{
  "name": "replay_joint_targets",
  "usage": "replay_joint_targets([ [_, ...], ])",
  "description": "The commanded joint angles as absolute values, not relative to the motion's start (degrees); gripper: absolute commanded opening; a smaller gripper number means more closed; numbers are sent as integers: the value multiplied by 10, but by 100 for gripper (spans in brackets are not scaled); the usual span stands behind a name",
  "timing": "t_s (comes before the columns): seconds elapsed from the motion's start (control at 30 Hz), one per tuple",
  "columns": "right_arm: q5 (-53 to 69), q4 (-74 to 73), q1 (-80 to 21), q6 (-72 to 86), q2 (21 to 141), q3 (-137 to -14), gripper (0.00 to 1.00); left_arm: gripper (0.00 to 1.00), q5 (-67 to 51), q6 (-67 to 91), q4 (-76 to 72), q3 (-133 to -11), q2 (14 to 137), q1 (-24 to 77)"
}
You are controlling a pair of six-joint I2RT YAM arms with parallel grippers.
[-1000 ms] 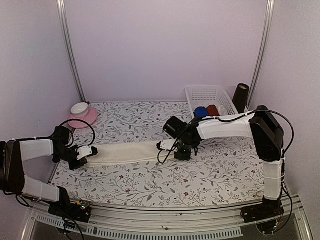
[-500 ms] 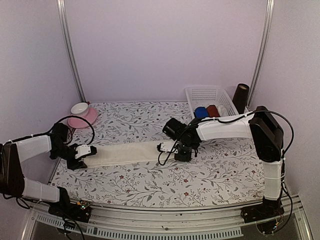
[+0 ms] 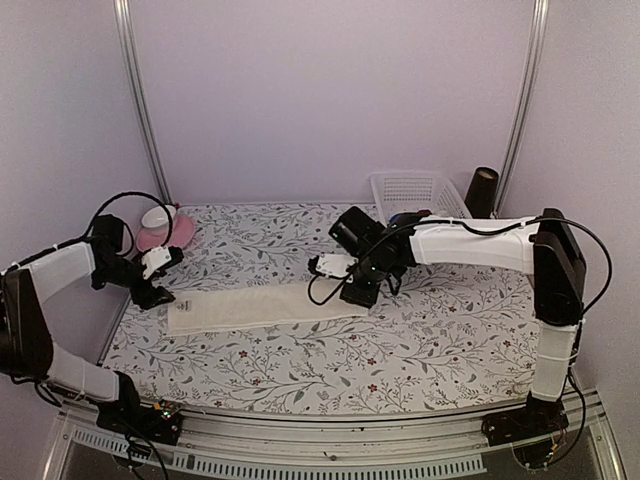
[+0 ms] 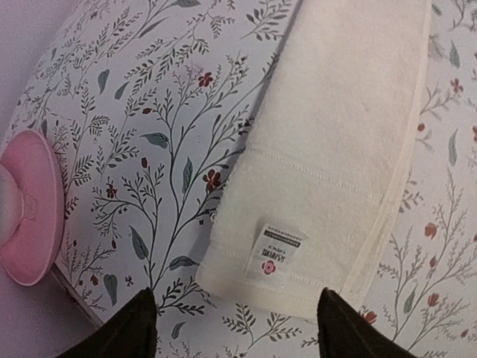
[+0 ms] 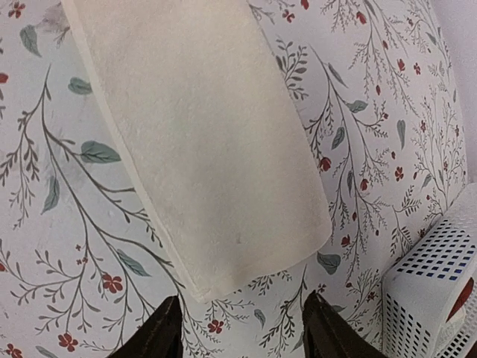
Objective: Roll the towels
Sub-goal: Fold the towel at the center of the board, then adjust the towel at the center of the board.
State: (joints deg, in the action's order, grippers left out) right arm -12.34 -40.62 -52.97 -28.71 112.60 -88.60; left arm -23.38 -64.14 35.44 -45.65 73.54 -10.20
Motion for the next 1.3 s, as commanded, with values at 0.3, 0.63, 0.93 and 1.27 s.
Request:
replay_joint_targets([
  [0.3, -71, -354, -490, -150, 1243, -971, 31, 25, -238, -481, 291, -497, 895, -82],
  [0.63, -63, -366, -490, -159, 1270, -961, 26, 24, -145, -458, 235, -473, 956, -67],
  [0.93, -89, -402, -490, -175, 1290, -961, 24, 25, -80, -480, 229, -447, 959, -55],
  [1.27, -96, -421, -481, -176, 1267, -963, 27, 36, -93, -480, 269, -477, 860, -56],
])
